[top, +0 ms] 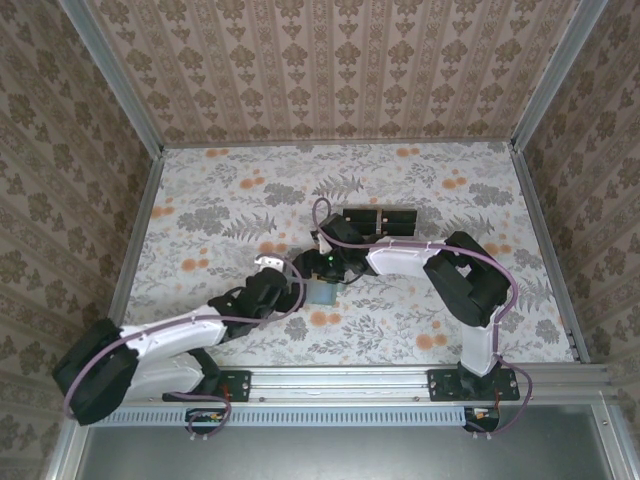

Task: Put the credit cards into the card holder
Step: Flip over the card slot on the card holder.

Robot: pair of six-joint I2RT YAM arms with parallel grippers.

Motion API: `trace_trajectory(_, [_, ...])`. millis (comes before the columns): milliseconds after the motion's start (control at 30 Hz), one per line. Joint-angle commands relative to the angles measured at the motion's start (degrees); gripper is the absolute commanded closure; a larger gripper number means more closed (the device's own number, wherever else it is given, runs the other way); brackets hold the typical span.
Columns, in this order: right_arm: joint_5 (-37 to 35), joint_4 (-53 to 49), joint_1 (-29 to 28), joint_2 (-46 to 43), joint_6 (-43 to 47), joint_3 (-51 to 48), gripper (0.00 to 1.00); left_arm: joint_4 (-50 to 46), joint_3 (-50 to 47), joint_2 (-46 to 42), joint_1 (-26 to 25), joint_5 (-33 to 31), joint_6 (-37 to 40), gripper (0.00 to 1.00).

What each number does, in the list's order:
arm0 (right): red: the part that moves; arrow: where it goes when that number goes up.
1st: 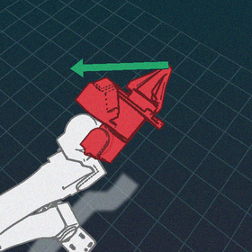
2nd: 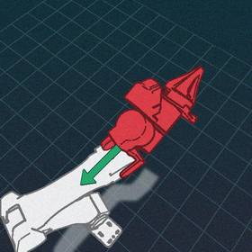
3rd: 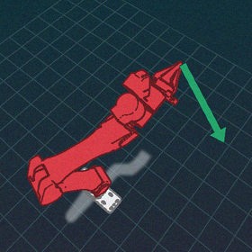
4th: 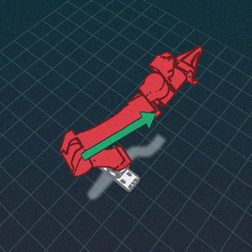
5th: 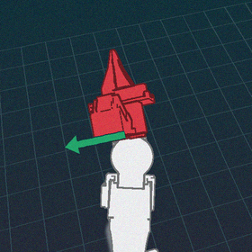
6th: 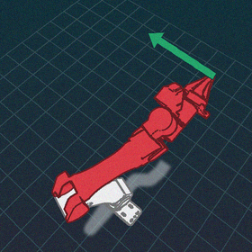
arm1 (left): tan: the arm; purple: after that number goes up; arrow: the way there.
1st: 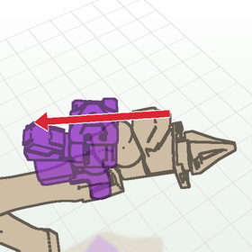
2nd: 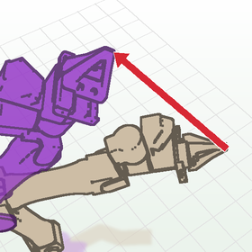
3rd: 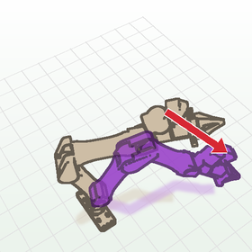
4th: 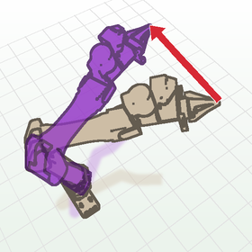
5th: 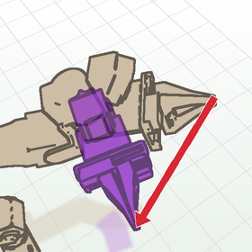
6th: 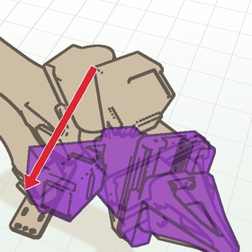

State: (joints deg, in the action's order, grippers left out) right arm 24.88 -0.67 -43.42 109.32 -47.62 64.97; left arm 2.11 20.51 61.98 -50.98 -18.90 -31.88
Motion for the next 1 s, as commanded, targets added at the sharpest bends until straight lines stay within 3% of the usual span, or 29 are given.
trace_trajectory(0, [0.7,-2.44,-1.21,0.12,-0.02,4.25,0.37,-3.67,-2.06,-6.36,-0.22,-2.88,-2.03,0.09])
trace_trajectory(200, [0.81,-7.64,-3.02,5.26,0.93,12.68,0.37,-9.9,-3.55,-16.9,-0.16,-5.87,-3.17,0.08])
trace_trajectory(333, [1.07,-10.29,-3.29,7.07,2.28,16.75,0.37,-12.57,-3.05,-18.73,0.07,-6.59,-3.3,0.08])
trace_trajectory(633, [-4.39,-17.28,-0.78,-8.35,10.56,10.68,0.37,-13.15,-1.98,-16.45,1.37,-4.86,-6.14,0.06])
trace_trajectory(733, [-9.85,-24.35,0.66,-13.13,16.7,9.81,0.37,-13.19,-1.02,-14.96,2.27,-3.56,-6.51,0.05])
trace_trajectory(967, [-34.15,-40.93,1.98,-16.84,36.37,12.43,0.4,-14.58,3.87,-9.96,8.2,2.27,-4.26,0.0])
